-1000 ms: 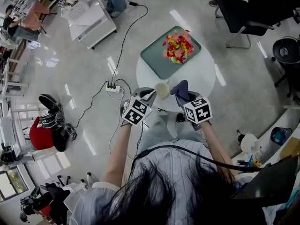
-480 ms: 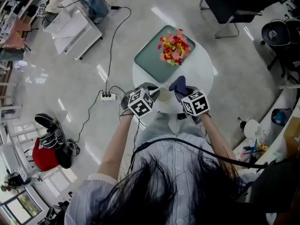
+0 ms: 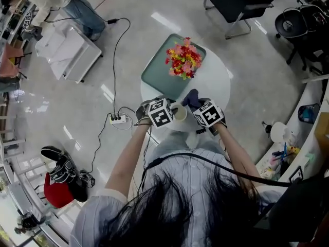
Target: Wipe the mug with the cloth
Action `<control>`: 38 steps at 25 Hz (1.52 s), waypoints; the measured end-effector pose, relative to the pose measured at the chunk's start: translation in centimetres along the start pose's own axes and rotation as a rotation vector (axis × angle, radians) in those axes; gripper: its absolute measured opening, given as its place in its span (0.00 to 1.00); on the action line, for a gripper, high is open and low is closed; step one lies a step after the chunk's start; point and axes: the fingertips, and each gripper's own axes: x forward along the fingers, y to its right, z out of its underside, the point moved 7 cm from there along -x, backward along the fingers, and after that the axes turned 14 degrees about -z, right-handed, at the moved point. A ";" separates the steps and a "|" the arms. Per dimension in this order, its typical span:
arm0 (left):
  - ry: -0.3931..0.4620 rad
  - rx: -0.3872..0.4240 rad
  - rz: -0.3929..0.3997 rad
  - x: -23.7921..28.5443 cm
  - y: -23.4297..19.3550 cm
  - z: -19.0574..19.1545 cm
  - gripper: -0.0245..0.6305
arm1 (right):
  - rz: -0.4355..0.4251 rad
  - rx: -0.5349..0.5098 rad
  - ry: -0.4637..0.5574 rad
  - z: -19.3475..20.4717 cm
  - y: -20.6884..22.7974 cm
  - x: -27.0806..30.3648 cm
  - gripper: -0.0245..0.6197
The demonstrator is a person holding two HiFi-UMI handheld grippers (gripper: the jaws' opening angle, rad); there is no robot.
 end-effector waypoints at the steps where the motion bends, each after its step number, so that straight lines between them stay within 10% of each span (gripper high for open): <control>1: -0.005 0.004 0.012 0.3 0.1 -0.1 0.20 | -0.002 0.006 -0.004 0.2 0.0 0.3 0.20; 11: -0.021 -0.012 0.005 1.9 0.3 0.1 0.12 | -0.025 0.017 -0.048 1.1 -0.1 1.9 0.20; 38: -0.061 -0.879 -0.308 0.5 0.5 1.6 0.11 | -0.048 -0.157 -0.104 3.3 -0.7 0.3 0.20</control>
